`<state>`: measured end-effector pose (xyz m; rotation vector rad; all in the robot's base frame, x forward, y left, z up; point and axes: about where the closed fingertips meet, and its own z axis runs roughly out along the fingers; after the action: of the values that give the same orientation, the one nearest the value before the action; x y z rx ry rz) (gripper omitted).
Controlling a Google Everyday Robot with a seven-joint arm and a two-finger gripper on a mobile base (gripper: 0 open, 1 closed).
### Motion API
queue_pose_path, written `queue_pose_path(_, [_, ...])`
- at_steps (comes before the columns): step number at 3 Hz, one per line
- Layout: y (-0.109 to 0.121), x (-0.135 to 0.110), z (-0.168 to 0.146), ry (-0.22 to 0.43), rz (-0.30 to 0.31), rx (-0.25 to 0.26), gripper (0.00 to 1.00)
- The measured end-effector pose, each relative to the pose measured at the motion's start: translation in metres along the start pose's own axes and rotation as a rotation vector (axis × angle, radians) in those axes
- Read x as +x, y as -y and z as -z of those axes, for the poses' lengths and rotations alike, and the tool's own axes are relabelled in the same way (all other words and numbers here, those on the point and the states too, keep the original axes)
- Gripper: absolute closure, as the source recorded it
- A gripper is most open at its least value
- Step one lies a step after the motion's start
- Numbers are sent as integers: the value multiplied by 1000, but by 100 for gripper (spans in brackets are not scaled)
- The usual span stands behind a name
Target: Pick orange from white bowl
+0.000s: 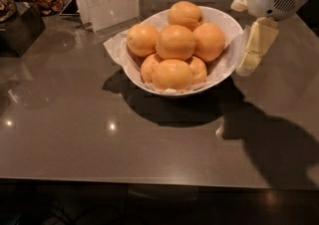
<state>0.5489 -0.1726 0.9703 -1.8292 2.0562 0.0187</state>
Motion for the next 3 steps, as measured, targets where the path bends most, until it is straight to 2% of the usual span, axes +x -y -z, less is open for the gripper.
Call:
queue_pose_path(1, [13, -18, -15, 41, 25, -13, 0])
queue_pose_path(2, [25, -46, -45, 61, 73, -60, 0])
queue_pose_path(3, [25, -46, -45, 61, 73, -60, 0])
